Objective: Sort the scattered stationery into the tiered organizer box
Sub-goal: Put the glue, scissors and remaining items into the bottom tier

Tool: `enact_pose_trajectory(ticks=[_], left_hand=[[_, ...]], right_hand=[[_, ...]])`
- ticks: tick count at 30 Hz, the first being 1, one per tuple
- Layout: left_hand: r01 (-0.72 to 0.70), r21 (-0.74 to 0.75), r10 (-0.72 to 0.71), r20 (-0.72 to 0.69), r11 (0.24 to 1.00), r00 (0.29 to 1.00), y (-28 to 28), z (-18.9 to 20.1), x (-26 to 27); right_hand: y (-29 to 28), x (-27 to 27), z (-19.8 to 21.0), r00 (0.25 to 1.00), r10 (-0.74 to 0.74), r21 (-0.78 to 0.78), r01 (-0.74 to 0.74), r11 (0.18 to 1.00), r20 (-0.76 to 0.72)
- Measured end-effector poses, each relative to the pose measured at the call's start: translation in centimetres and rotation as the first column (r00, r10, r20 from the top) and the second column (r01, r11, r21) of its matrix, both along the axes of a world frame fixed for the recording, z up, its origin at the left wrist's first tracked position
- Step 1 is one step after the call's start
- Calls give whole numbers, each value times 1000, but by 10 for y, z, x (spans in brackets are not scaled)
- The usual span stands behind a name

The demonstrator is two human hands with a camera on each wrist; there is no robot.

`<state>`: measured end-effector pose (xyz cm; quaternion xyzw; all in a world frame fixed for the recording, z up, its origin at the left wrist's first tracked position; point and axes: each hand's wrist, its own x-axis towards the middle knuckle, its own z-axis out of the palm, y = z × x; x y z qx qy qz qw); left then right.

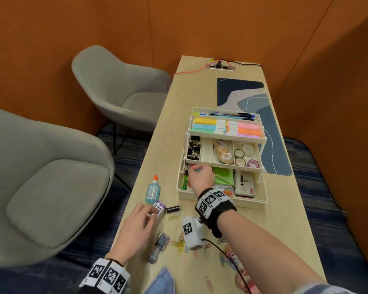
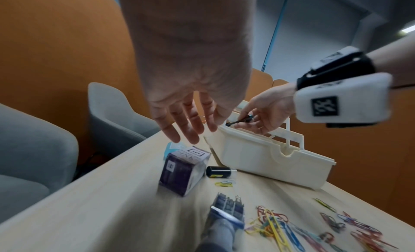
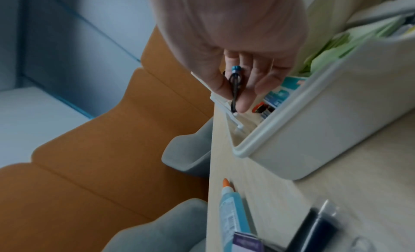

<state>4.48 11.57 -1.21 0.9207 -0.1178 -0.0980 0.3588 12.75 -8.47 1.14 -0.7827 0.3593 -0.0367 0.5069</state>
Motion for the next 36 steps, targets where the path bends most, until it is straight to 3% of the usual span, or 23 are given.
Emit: enact_pose_trajectory(ticks=[7, 10, 12, 15, 17, 19, 21, 24, 27, 29, 31, 33, 35, 36], left_hand=[[-27, 25, 26, 29, 999, 999, 7, 0, 0], [19, 79, -24, 70, 997, 997, 4, -5, -1], [121, 129, -137, 124, 984, 983, -10, -9, -1], [238, 374, -329, 201, 897, 923, -45, -16, 6], [230, 599, -390, 150, 767, 909, -67, -18, 14], [226, 753, -407, 61, 618, 911, -82, -18, 20], [226, 819, -411, 13, 527, 912, -90, -19, 23], [217, 832, -412, 15, 511, 911, -93, -19, 27], [223, 819, -420, 25, 529, 907, -93, -21, 28], [245, 800, -436, 22, 547, 900, -90, -20, 25], [279, 779, -477, 29, 561, 878, -85, -19, 20], [371, 762, -568, -6, 530, 823, -82, -17, 14], [458, 733, -659, -17, 503, 752, -82, -10, 6], [478, 703, -679, 10, 527, 734, -83, -4, 3]], right_hand=[[4, 2, -4, 948, 295, -125, -309, 943, -122], [-8, -22, 0, 929, 368, -270, -361, 892, -29], [-16, -51, -1, 889, 456, -342, -415, 843, 47], [-27, -102, -11, 820, 570, -392, -513, 764, 37], [-37, -134, -24, 785, 620, -394, -577, 715, -25], [-49, -161, -38, 784, 618, -381, -590, 712, -60], [-59, -178, -45, 810, 582, -373, -562, 739, -68], [-66, -179, -35, 841, 541, -409, -498, 764, -13], [-77, -147, -11, 876, 482, -570, -391, 723, 11], [-88, -114, 3, 902, 428, -601, -377, 704, -64], [-95, -85, 10, 841, 471, -530, -537, 657, -267], [-98, -66, 8, 705, 542, -317, -699, 641, -458], [-102, -56, -2, 621, 562, -134, -727, 673, -546], [-104, -52, -9, 602, 558, -106, -728, 677, -571]])
